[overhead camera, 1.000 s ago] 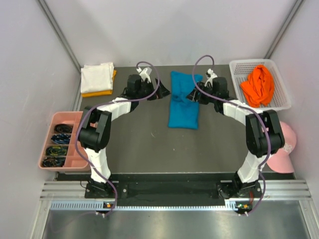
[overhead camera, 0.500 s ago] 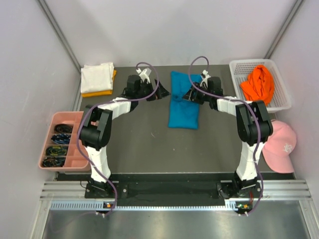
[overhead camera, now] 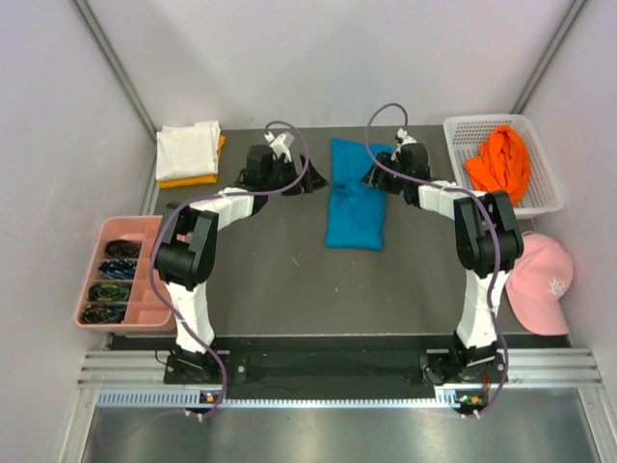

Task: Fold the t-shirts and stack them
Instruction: Fold the folded rectangular tshirt in 1/3 of the way

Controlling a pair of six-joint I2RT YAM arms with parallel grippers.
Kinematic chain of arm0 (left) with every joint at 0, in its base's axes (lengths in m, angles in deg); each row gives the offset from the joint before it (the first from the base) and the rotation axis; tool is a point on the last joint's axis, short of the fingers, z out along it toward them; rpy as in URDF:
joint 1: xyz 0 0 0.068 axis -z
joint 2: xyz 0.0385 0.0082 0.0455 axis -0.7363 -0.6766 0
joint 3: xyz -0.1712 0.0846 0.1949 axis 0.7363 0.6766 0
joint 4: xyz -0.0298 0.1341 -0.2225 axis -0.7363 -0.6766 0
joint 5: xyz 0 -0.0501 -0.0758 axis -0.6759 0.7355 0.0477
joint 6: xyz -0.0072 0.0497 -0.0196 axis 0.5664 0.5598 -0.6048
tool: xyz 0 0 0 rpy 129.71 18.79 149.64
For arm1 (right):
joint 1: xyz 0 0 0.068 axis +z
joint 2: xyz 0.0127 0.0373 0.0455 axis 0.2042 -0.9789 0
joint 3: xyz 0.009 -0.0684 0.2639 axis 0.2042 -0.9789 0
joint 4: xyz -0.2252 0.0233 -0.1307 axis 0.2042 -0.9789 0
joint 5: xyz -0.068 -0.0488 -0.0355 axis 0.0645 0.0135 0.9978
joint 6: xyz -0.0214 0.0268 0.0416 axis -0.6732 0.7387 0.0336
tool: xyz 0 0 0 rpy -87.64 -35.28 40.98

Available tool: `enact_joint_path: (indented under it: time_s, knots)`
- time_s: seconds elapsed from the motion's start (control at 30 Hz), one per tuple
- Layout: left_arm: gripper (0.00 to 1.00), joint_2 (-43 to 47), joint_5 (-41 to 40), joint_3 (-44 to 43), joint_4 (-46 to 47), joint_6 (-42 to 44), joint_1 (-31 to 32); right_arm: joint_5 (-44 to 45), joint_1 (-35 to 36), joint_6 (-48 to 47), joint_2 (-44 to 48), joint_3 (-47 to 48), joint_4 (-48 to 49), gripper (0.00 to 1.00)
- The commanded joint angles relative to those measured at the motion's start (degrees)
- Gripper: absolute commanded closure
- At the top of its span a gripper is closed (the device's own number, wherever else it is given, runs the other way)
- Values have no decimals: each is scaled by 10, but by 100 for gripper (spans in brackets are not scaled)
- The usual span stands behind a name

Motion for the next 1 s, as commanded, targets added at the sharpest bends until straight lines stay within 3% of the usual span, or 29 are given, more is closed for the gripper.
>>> enact_joint_path:
  time_s: [0.0,0.1,0.27,0.63,0.97]
  knots:
    - [1,31,-24,-25,-18,40,-1,147,-2,-39,45,7,7,42]
    - [1,38,-19,-28,-18,42,-1,225,-2,-47,97,-15,0,42]
    - [1,35,-40,-51,-42,72,23,255,-2,-52,178,-64,-18,42]
    - [1,-95,-176,-165,-137,182,124,198,-1,6,338,-211,-32,41]
    - [1,-88,-140,-134,-116,151,131,197,0,9,382,-261,-41,41]
